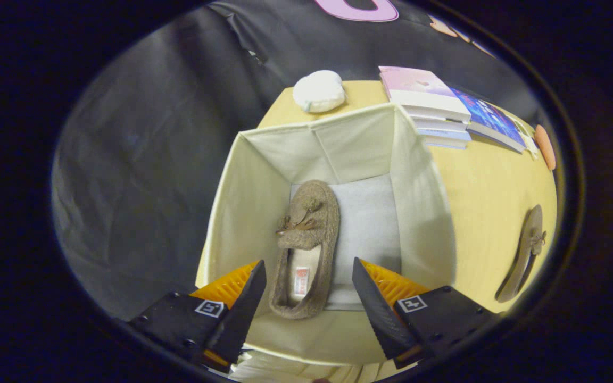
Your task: Open the storage box then place both shoes into the box .Put the left shoe in first, then the right shoe, with the right side of both shoes facing outward in a uniform manner.
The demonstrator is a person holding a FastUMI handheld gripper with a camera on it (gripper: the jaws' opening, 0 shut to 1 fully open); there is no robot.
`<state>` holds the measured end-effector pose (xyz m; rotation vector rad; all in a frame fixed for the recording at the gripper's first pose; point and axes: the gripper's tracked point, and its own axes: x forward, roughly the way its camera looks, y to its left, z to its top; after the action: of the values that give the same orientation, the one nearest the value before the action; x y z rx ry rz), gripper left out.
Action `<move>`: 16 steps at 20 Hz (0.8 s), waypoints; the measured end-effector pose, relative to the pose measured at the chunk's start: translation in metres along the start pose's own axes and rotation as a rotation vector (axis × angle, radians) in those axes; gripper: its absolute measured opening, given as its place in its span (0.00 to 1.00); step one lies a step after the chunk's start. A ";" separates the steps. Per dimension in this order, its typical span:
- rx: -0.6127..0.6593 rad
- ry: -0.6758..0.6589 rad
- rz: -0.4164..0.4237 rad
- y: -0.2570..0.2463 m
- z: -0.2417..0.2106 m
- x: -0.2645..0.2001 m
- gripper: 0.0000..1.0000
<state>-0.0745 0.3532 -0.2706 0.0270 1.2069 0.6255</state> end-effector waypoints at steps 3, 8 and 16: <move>0.030 -0.030 0.028 -0.007 0.005 -0.030 1.00; 0.124 -0.091 0.046 -0.033 0.016 -0.078 1.00; 0.232 -0.176 -0.068 -0.136 0.024 -0.136 1.00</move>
<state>-0.0227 0.1839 -0.1909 0.2308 1.0999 0.4117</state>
